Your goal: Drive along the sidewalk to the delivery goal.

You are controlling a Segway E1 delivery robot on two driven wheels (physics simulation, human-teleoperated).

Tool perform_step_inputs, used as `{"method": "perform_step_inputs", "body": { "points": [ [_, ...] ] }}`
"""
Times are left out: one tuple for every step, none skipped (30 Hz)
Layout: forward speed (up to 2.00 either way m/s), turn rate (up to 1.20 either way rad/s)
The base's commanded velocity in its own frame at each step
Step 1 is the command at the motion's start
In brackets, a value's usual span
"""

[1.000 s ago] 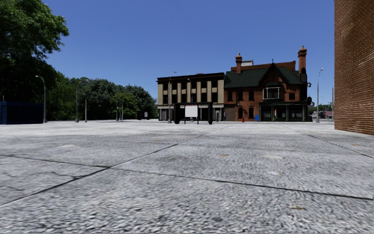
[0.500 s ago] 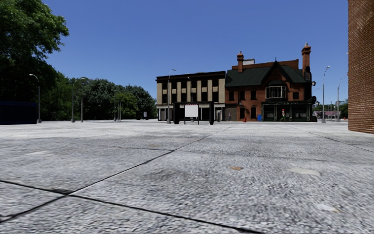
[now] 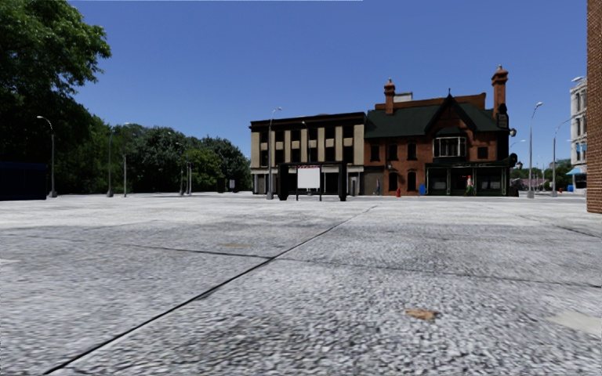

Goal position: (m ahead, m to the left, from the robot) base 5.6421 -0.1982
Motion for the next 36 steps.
{"method": "perform_step_inputs", "body": {
  "points": [
    [2.0,0.0],
    [2.0,0.0],
    [2.0,0.0],
    [2.0,0.0],
    [2.0,0.0],
    [2.0,0.0],
    [2.0,0.0],
    [2.0,0.0],
    [2.0,0.0],
    [2.0,0.0],
    [2.0,0.0],
    [2.0,0.0],
    [2.0,0.0],
    [2.0,0.0],
    [2.0,0.0],
    [2.0,0.0],
    [2.0,0.0],
    [2.0,0.0],
    [2.0,0.0],
    [2.0,0.0],
    [2.0,0.0],
    [2.0,0.0],
    [2.0,0.0],
    [2.0,0.0],
    [2.0,0.0],
    [2.0,0.0],
    [2.0,0.0],
    [2.0,0.0],
    [2.0,0.0],
    [2.0,0.0],
    [2.0,0.0],
    [2.0,0.0],
    [2.0,0.0],
    [2.0,0.0],
    [2.0,0.0],
    [2.0,0.0]
  ]
}}
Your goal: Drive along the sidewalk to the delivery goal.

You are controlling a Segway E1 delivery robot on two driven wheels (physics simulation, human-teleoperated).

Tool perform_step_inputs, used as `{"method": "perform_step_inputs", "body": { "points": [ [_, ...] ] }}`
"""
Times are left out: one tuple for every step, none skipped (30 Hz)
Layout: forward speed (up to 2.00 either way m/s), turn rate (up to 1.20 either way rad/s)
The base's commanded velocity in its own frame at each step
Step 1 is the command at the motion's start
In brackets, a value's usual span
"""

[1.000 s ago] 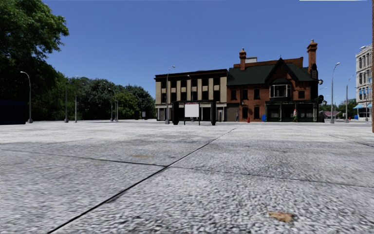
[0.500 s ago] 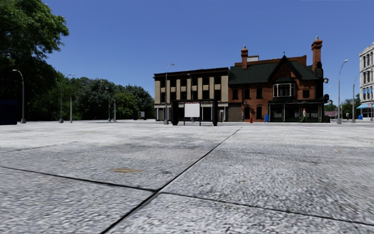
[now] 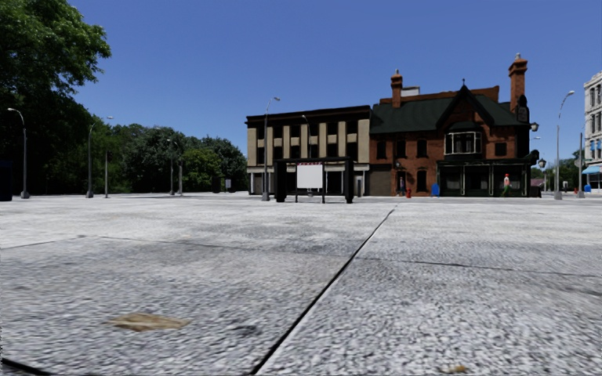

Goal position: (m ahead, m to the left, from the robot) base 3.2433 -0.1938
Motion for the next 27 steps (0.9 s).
{"method": "perform_step_inputs", "body": {
  "points": [
    [2.0,0.0],
    [2.0,0.0],
    [2.0,0.0],
    [2.0,0.0],
    [2.0,0.0],
    [2.0,0.0],
    [2.0,0.0],
    [2.0,0.0],
    [2.0,0.0],
    [2.0,0.0],
    [2.0,0.0],
    [2.0,0.0],
    [2.0,0.0],
    [2.0,0.0],
    [2.0,0.0],
    [2.0,0.0],
    [2.0,0.0],
    [2.0,0.0],
    [2.0,0.0],
    [2.0,0.0],
    [2.0,0.0],
    [2.0,0.0],
    [2.0,0.0],
    [2.0,0.0],
    [2.0,0.0],
    [2.0,0.0],
    [2.0,0.0]
  ]
}}
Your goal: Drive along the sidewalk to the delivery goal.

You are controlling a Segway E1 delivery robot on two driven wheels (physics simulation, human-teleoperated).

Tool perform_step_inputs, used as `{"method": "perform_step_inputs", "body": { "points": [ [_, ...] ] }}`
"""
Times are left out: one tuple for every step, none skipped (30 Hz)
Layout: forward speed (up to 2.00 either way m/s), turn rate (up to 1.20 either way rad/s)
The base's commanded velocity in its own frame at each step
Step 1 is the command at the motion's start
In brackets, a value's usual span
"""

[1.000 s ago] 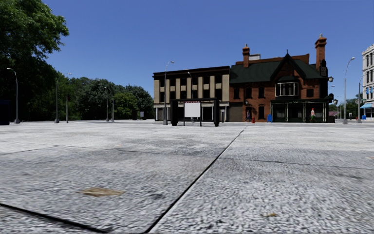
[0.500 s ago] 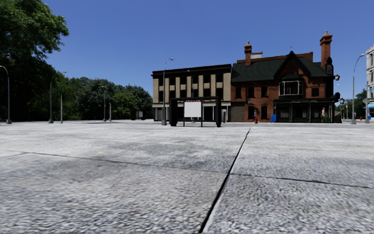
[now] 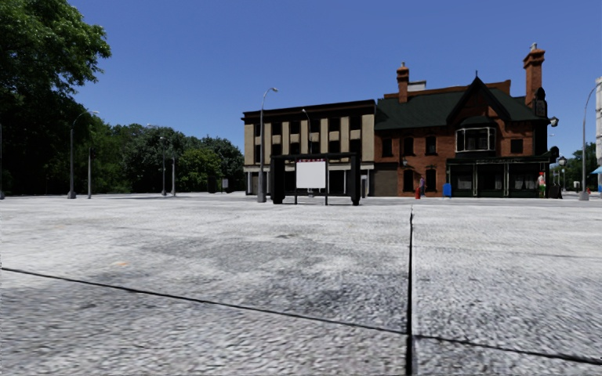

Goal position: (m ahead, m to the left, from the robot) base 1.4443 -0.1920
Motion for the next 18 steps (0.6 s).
{"method": "perform_step_inputs", "body": {
  "points": [
    [2.0,0.0],
    [2.0,0.0],
    [1.88,0.0],
    [1.13,0.0],
    [1.13,0.0],
    [0.59,0.0],
    [0.28,0.0],
    [0.19,0.0],
    [0.19,0.0],
    [0.17,0.0],
    [0.17,0.0],
    [0.17,0.0],
    [0.17,0.0],
    [0.17,0.0],
    [0.18,0.0],
    [0.23,0.0],
    [0.26,0.0],
    [0.26,0.0]
  ]
}}
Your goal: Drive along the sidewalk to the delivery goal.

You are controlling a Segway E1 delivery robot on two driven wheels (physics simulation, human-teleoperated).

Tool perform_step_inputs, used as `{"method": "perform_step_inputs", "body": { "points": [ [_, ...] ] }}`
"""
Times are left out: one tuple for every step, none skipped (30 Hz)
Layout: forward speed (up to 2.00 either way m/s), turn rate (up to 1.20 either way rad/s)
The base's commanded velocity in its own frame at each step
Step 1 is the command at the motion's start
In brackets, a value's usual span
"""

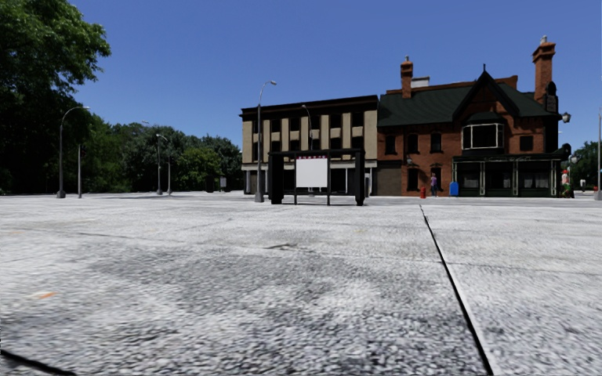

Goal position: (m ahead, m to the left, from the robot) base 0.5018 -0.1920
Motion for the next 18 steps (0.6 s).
{"method": "perform_step_inputs", "body": {
  "points": [
    [0.28,0.0],
    [0.29,0.0],
    [0.29,0.0],
    [0.29,0.0],
    [0.29,0.0],
    [0.25,0.0],
    [0.25,0.0],
    [0.05,0.0],
    [0.0,0.0],
    [0.0,0.0],
    [0.0,0.0],
    [0.0,0.0],
    [0.0,0.0],
    [0.0,0.0],
    [0.0,0.0],
    [0.0,0.0],
    [0.0,0.0],
    [0.0,0.0]
  ]
}}
